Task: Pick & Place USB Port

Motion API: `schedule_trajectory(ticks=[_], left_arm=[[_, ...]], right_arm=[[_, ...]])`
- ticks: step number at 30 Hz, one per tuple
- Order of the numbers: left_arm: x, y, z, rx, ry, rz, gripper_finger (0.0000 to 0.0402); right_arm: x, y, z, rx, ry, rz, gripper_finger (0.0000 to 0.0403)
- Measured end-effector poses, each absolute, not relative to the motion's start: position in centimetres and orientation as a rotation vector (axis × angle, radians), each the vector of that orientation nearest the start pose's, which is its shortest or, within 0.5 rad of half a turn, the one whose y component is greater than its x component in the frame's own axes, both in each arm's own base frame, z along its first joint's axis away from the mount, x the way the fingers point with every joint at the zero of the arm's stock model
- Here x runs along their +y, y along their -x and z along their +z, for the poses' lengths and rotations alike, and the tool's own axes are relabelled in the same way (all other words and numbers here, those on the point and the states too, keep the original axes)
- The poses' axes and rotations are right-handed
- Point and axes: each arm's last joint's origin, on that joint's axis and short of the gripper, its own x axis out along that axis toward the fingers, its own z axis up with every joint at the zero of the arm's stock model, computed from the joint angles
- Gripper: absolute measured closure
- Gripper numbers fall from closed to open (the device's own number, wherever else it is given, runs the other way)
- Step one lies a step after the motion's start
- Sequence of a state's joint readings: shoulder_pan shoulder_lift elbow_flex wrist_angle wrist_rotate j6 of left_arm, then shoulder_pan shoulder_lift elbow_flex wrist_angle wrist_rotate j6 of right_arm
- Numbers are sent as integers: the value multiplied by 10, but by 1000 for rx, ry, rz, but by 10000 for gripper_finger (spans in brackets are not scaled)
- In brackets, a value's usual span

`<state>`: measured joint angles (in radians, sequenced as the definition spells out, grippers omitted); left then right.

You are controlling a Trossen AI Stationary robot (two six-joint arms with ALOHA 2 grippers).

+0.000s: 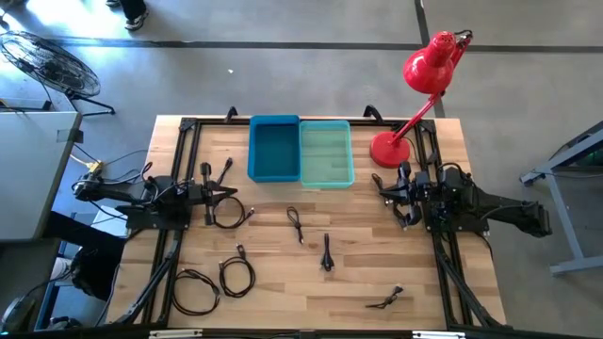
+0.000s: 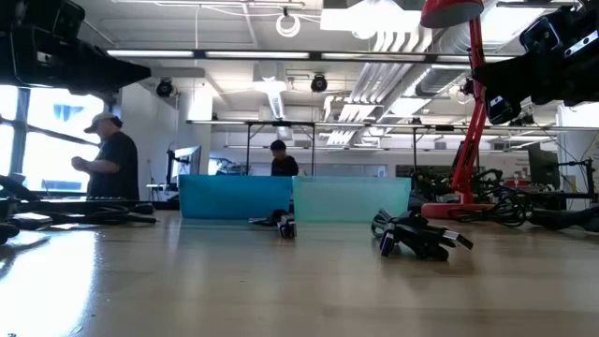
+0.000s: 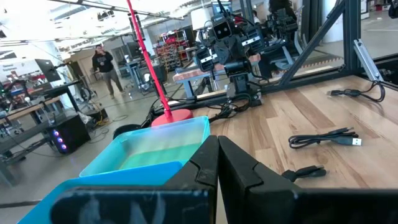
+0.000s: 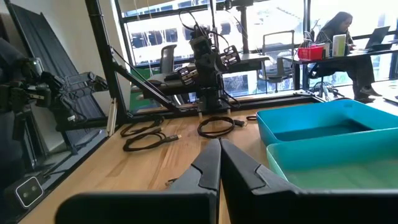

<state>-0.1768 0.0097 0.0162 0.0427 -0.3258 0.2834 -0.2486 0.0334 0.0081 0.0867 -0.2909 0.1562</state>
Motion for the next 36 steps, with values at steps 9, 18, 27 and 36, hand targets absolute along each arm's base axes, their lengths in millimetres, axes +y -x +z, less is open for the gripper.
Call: schedule_trajectory(ticks=[9, 18, 27, 36], left_arm=[[-8, -96, 172, -27, -270, 155, 400], [-7, -96, 173, -29, -269, 164, 400], [-7, -96, 173, -30, -268, 171, 400], [-7, -96, 173, -24, -268, 195, 400]], right_arm=[[-16, -97, 172, -56, -140, 47, 402], [-16, -97, 172, -56, -140, 46, 402], [-16, -97, 172, -57, -89, 45, 402], [-18, -97, 176, -104, -92, -25, 402]])
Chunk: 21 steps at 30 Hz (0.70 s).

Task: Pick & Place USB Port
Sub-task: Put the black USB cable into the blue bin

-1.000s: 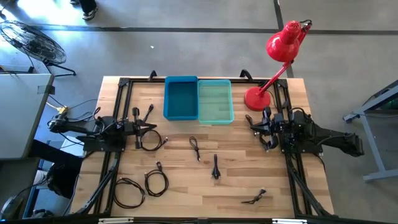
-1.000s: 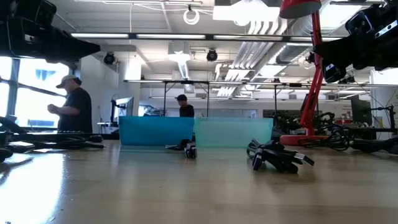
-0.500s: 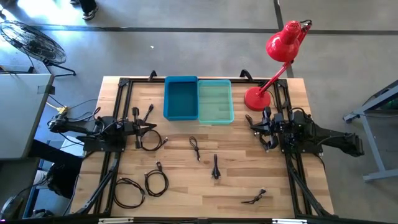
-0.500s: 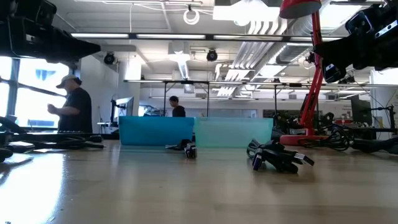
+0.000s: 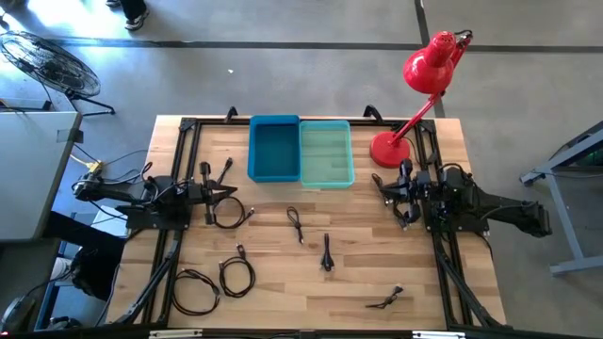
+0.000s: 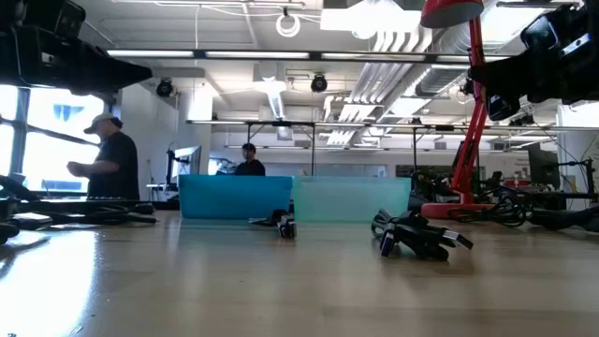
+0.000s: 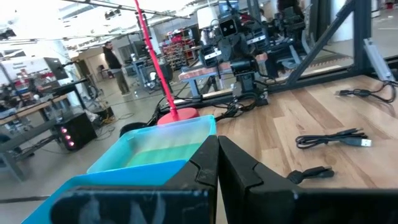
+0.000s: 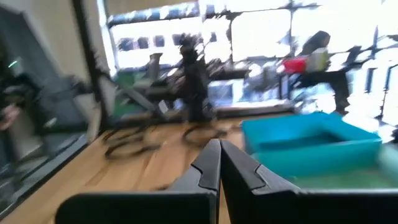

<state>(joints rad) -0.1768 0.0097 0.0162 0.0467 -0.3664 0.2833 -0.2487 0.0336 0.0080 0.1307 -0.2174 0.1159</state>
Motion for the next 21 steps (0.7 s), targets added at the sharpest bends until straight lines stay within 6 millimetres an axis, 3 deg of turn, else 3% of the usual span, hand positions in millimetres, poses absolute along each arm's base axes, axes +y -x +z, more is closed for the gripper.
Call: schedule_trajectory(ticks=[5, 11, 15, 21], left_arm=[[-5, -96, 172, -13, -267, 255, 400], [-5, -97, 172, 8, -322, 266, 401], [-5, -96, 173, 0, -312, 272, 401], [-2, -94, 180, 6, -338, 373, 401]], right_arm=[[-19, -94, 191, -272, -228, -56, 402], [-19, -83, 222, -506, -93, -113, 402], [-13, -63, 281, -599, 45, -116, 402], [-11, -55, 377, -393, 129, -149, 402]])
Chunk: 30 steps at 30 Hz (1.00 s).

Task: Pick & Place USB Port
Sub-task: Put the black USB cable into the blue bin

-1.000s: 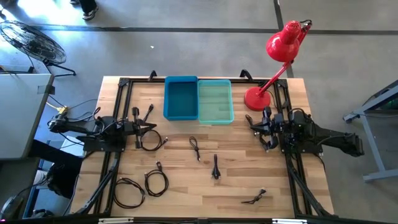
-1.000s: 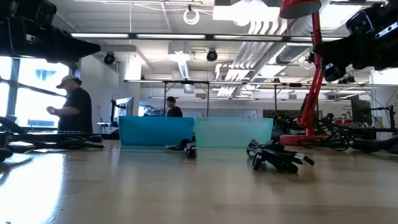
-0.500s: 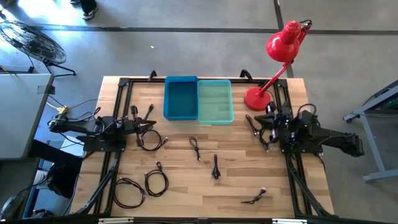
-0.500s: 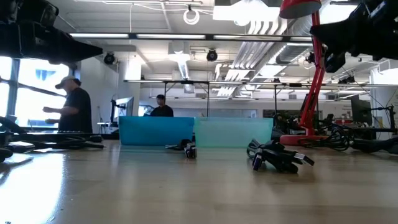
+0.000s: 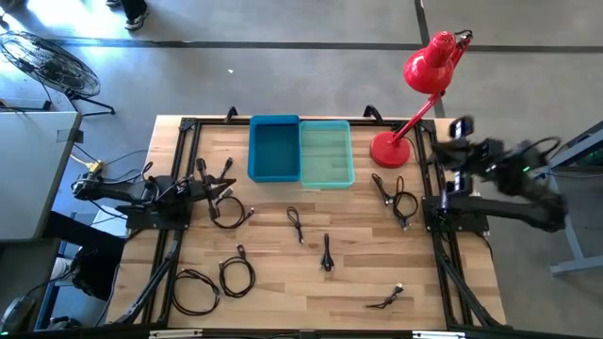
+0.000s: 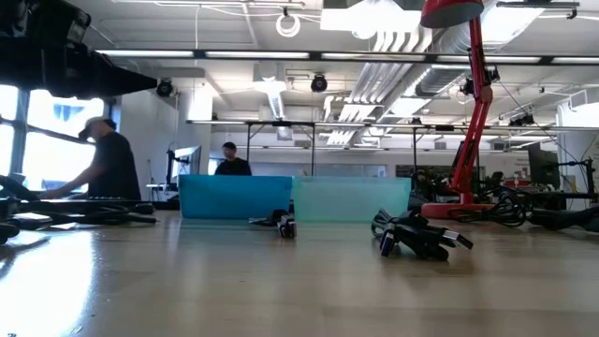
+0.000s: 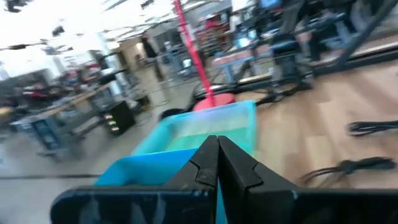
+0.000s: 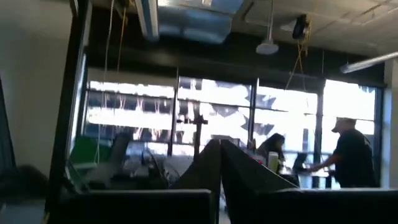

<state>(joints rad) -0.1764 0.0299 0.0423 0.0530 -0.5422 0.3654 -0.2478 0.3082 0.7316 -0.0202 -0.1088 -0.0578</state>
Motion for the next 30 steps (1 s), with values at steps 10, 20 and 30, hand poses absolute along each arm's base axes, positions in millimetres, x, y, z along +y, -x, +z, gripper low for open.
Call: schedule_trajectory(ticks=[10, 20, 30], left_arm=[[-1, -92, 185, 17, -383, 404, 401], [-1, -93, 184, 24, -365, 384, 401], [-2, -93, 179, 49, -261, 328, 401]], right_arm=[[-38, -126, 438, 564, -61, -432, 402], [-53, -187, 385, 1041, -242, -538, 360], [-53, -196, 289, 1256, -406, -563, 208]])
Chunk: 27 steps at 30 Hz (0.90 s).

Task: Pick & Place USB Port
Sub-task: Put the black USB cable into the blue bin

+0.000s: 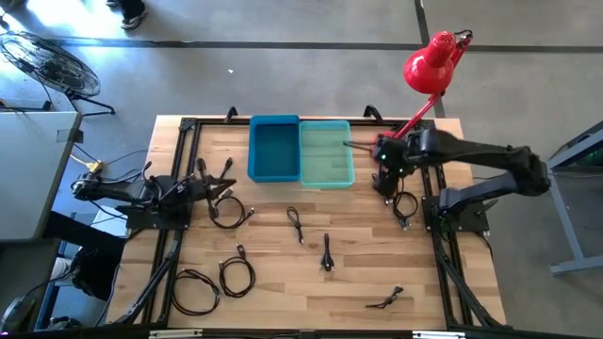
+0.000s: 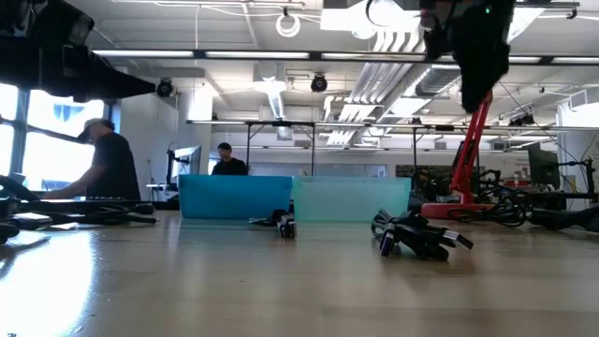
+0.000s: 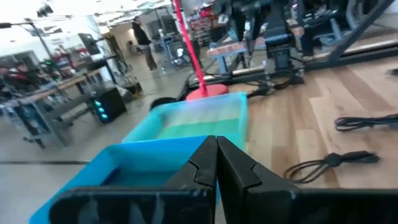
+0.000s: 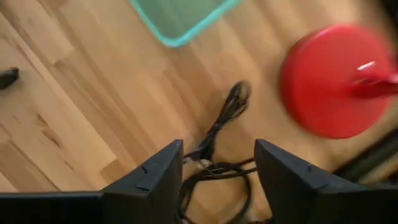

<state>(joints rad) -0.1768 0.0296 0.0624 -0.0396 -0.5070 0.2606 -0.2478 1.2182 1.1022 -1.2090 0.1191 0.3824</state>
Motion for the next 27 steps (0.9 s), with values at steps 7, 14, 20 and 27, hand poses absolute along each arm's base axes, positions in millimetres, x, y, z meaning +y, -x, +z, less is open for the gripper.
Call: schedule_trajectory(ticks=[7, 14, 20, 27], left_arm=[[-2, -93, 179, 48, -205, 322, 401], [-3, -93, 178, 40, -164, 290, 401], [-5, -94, 178, 36, -151, 246, 401], [-5, -94, 178, 35, -147, 230, 401]], right_arm=[[-54, -194, 228, 1263, -441, -605, 187], [-61, -181, 196, 1294, -507, -679, 186], [-66, -179, 187, 1256, -562, -691, 186], [-70, -181, 185, 1211, -577, -717, 186]])
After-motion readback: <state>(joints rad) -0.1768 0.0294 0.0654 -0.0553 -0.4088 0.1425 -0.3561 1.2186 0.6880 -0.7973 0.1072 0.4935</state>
